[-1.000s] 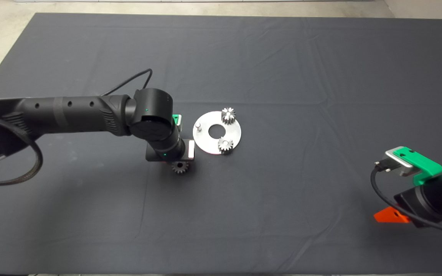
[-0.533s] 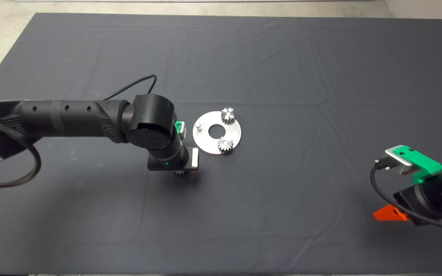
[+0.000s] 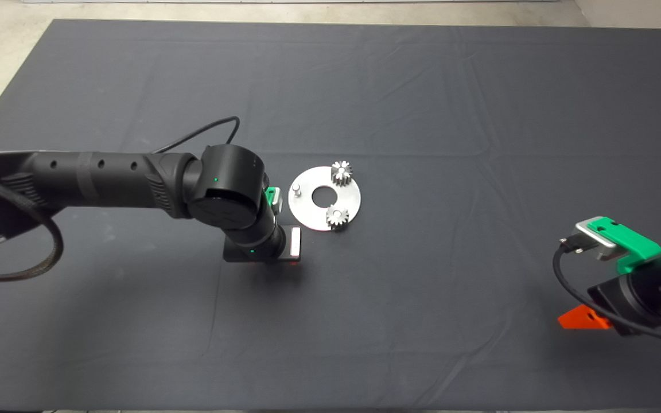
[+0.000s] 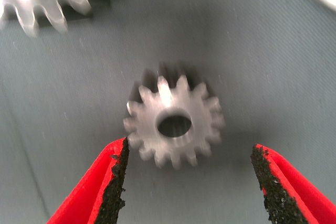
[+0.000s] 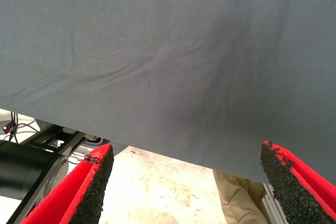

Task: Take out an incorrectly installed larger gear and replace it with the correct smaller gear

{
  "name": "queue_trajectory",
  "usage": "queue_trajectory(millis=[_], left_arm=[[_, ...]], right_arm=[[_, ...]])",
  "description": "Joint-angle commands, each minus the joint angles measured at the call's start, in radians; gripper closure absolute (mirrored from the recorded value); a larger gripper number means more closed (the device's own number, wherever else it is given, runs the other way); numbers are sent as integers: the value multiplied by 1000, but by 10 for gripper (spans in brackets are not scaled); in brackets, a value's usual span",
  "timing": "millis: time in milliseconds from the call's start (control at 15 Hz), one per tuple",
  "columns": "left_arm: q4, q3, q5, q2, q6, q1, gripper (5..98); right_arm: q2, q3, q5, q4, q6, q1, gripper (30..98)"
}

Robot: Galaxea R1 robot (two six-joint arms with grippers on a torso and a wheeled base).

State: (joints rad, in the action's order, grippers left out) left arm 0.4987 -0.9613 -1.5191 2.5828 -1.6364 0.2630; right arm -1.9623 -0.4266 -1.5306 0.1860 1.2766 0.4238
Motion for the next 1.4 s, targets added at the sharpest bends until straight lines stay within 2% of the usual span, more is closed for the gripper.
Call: queue_trajectory(millis=[0,133,733,1000,1333], left_arm=[[11,-59,-62,1,49,9,456],[34,-75,-61,1,62,9,456],[34,-68,-62,-2,69,9,489],[30,-63,-64,-9,67,9,584],[28,-60,-64,-9,69,9,647]], right_arm=[[-2,5,-69,-23,-3,16,546],[-2,7,-69,-23,-3,16,546],[-2,4,-68,-23,-3,15,546],[-2,3,-66,-23,-3,15,546],[1,5,-69,-23,-3,15,546]])
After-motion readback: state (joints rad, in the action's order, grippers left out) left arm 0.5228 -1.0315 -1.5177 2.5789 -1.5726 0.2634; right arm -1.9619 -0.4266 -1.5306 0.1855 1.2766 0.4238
